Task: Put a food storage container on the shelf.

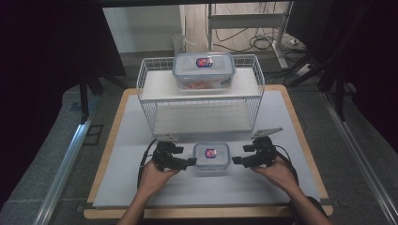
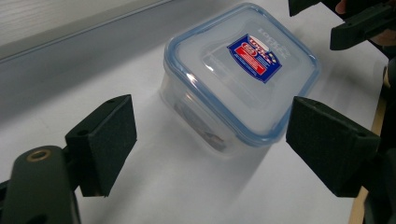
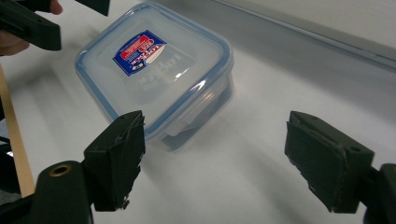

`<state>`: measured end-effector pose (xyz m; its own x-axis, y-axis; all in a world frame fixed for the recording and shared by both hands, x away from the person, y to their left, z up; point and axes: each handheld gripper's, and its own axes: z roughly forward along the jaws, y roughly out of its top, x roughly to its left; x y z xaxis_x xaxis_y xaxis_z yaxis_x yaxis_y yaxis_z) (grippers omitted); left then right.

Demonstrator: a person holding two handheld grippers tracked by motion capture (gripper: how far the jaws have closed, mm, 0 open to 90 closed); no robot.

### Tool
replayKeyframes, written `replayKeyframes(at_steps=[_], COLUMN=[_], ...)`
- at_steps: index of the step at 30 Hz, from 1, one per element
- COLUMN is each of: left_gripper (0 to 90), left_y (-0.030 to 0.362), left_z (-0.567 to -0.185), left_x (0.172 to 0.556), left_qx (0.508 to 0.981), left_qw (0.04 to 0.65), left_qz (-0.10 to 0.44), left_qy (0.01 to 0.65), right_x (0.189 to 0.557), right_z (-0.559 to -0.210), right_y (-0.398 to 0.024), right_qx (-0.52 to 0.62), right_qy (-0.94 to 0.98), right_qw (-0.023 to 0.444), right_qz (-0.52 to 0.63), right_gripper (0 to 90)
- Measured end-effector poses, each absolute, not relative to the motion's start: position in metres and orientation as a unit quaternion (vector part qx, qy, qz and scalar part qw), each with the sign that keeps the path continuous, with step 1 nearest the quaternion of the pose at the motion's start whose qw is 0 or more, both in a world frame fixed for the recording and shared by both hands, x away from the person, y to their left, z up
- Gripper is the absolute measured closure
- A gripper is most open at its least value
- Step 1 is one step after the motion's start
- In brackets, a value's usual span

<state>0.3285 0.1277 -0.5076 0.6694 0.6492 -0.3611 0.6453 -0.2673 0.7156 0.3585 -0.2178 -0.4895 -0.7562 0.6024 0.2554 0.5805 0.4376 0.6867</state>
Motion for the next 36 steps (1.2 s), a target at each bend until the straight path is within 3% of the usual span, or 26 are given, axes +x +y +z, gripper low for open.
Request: replayKeyframes(at_steps=[8,19,27,36], left_gripper=[20.3,30.6,29.5,36.2], left_y=[0.124,0.118,0.116,0.119], left_z=[-0.513,-0.523,-0.530,-0.529], left_x=[0.340,0.353,0.355,0.351], left_qx=[0.790,0.783,0.766,0.760], left_qw=[0.455,0.460,0.470,0.471], left_qz=[-0.029,-0.079,-0.113,-0.127], left_qy=[0.410,0.412,0.423,0.429], right_x=[0.365,0.374,0.381,0.381], right_z=[-0.492,-0.496,-0.504,-0.511], right_y=[-0.210,-0.199,-0.196,-0.194], right_qx=[0.351,0.355,0.369,0.387], right_qy=[0.843,0.847,0.833,0.816], right_qw=[-0.008,-0.031,-0.088,-0.137], right_qz=[0.407,0.395,0.402,0.407], right_gripper=[21.8,33.1,34.1,37.4])
